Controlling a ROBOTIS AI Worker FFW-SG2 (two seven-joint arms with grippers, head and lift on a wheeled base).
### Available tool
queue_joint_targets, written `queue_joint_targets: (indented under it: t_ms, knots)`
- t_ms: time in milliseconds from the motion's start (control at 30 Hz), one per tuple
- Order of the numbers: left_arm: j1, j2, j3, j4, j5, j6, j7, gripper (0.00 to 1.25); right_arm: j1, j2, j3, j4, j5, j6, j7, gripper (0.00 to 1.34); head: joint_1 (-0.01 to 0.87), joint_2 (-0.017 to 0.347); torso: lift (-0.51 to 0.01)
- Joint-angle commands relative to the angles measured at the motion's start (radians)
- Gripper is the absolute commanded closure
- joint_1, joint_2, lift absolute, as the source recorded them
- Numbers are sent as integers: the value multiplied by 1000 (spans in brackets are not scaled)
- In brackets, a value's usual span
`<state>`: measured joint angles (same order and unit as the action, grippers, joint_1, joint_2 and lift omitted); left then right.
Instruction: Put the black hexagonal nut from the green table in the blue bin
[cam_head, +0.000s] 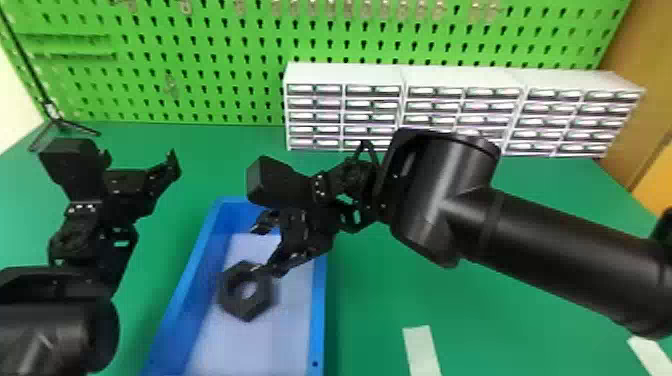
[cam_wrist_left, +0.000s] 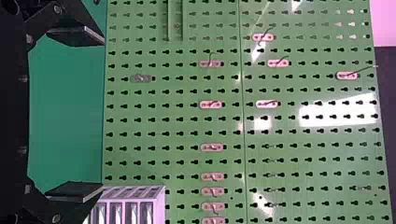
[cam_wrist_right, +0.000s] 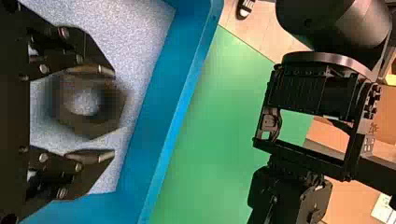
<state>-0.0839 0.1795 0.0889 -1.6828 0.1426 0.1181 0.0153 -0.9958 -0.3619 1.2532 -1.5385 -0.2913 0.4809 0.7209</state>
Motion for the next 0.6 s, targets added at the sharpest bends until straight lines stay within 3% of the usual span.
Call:
queue_joint_targets:
  t_ms: [0, 133, 567]
  knots:
    - [-1, 0, 0, 0, 0, 0, 0, 177, 3, 0, -3, 0, 1, 1, 0, 245, 683, 28, -96]
    - [-1, 0, 0, 0, 2, -2, 0, 177, 3, -2, -9, 0, 4, 1, 0, 179, 683, 28, -96]
    - [-2, 0, 0, 0, 2, -2, 0, 177, 5, -2, -14, 1, 6, 2, 0, 176, 683, 28, -96]
